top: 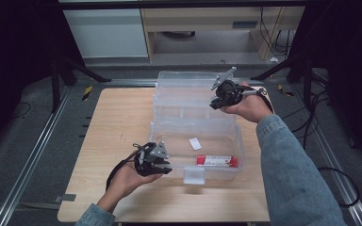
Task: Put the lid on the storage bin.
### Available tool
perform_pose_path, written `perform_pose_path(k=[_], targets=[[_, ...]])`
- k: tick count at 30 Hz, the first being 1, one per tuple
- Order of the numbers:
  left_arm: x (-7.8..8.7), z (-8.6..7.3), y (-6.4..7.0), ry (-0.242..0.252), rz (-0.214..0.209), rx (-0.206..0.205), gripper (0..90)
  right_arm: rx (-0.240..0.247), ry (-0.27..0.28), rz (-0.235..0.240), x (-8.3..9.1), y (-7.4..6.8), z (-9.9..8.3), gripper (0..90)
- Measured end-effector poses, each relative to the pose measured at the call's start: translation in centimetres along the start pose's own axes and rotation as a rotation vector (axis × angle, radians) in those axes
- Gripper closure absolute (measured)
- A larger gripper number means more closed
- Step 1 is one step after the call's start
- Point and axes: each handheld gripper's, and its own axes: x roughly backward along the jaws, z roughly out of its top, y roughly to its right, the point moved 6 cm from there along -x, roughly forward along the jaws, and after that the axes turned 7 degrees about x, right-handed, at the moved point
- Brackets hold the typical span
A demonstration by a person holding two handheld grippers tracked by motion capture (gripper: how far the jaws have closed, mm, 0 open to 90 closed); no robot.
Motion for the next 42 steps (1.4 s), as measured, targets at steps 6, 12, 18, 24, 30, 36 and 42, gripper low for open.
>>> perform_pose_path(k=[6,12,18,24,30,36,42], targets=[[-0.1,0.0,0.0,-0.002,-0.002,-0.001,72.0,0.006,0.002,-0.002,0.4,-0.4,0.1,82.4],[-0.2,0.0,0.1,-0.008,0.004,-0.004,71.3,0.006,0.017,-0.001,0.9,-0.8,-0.1,83.0],[-0.3,0.0,0.2,-0.008,0.006,-0.007,70.6,0.007,0.023,-0.006,1.3,-1.2,-0.3,83.7],[-0.3,0.0,0.2,-0.011,0.005,-0.011,70.5,0.007,0.038,-0.001,1.8,-1.8,-0.2,84.3],[-0.3,0.0,0.2,-0.013,0.006,-0.013,70.4,0.012,0.046,0.001,2.4,-2.3,-0.2,84.7],[-0.3,0.0,0.2,-0.014,0.010,-0.011,70.3,0.012,0.067,-0.002,3.0,-3.1,-0.3,84.8],[-0.3,0.0,0.2,-0.014,0.013,-0.011,70.2,0.021,0.079,-0.002,3.4,-3.7,-0.3,85.0]])
